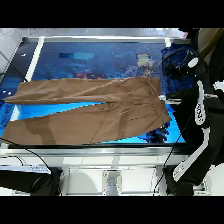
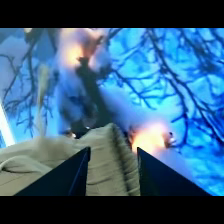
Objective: Fold the clothes and pants, and hang the long-sleeved shirts on hangers.
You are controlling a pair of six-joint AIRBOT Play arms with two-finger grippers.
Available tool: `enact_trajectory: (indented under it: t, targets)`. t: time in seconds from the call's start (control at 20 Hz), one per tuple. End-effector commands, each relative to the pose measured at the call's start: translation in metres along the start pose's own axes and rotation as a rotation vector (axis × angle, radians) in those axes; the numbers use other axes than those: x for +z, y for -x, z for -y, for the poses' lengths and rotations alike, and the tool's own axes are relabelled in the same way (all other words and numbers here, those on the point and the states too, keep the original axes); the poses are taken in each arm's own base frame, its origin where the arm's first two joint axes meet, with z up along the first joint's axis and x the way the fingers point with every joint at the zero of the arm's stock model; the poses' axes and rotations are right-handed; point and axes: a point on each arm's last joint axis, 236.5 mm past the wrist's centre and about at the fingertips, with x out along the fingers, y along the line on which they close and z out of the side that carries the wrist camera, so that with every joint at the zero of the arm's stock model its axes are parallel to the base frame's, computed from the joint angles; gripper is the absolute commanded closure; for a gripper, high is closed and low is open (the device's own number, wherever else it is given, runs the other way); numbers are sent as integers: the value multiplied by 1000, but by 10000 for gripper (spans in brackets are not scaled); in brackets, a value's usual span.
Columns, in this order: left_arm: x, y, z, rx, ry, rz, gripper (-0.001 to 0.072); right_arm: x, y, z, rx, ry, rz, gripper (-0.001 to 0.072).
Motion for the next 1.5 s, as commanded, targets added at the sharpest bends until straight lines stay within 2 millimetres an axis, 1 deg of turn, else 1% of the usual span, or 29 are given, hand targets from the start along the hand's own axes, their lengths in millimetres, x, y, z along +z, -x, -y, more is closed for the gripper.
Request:
enact_trajectory:
  t: [0.0, 0.1, 0.15, 0.2, 0.25, 0.3, 0.35, 0.4, 0.45, 0.5, 0.55, 0.6, 0.7, 0.75, 0.8, 0.85, 0.9, 0.95, 1.1, 1.2, 1.25, 1.35, 1.45]
  targets:
    - [-7, 5, 3, -11, 4, -35, 176, -11, 9, 0, -5, 6, -55, 363]
    - [-4, 26, -2, -13, 10, -46, 177, -18, 33, 4, -17, 58, -99, 362]
    - [0, 45, -8, -2, 3, -43, 177, -20, 49, 2, -17, 96, -113, 362]
    - [3, 66, -19, 34, -21, -44, 178, -22, 68, -1, -14, 143, -125, 362]
    - [2, 88, -35, 91, -50, -53, 181, -28, 88, -5, -16, 200, -146, 362]
    - [-4, 113, -57, 170, -74, -80, 223, -32, 106, -6, -35, 232, -157, 363]
    - [-15, 134, -78, 239, -80, -121, 223, -38, 124, -7, -44, 261, -167, 363]
    - [-32, 153, -100, 296, -60, -170, 223, -45, 137, -10, -41, 286, -178, 362]
    - [-44, 164, -114, 314, -20, -189, 223, -52, 149, -12, -40, 296, -184, 362]
    - [-55, 170, -128, 319, 30, -184, 223, -62, 160, -14, -36, 315, -187, 363]
    - [-66, 172, -142, 327, 58, -186, 223, -72, 169, -14, -36, 316, -194, 363]
    - [-83, 171, -157, 334, 86, -212, 223, -84, 178, -14, -28, 327, -204, 363]
    - [-120, 161, -183, 336, 159, -261, 224, -112, 195, -12, -19, 344, -212, 363]
    - [-135, 154, -190, 323, 191, -273, 224, -124, 202, -10, -19, 343, -198, 363]
    - [-147, 147, -196, 303, 237, -267, 224, -132, 209, -9, -18, 342, -177, 363]
    - [-155, 140, -198, 279, 268, -253, 224, -137, 216, -10, -15, 343, -154, 363]
    - [-158, 133, -198, 249, 291, -224, 225, -140, 224, -12, -7, 345, -131, 363]
    - [-155, 126, -195, 212, 312, -181, 225, -141, 230, -16, 3, 349, -112, 363]
    - [-133, 114, -178, 109, 290, -75, 226, -142, 246, -30, 45, 352, -76, 363]
    - [-120, 113, -176, 91, 293, -20, 227, -143, 249, -34, 55, 351, -71, 363]
    - [-117, 113, -176, 92, 297, -7, 227, -143, 249, -34, 58, 348, -72, 363]
    - [-113, 113, -180, 103, 297, 10, 228, -144, 249, -36, 65, 345, -73, 363]
    - [-117, 109, -182, 104, 309, -5, 230, -144, 249, -38, 75, 342, -74, 363]
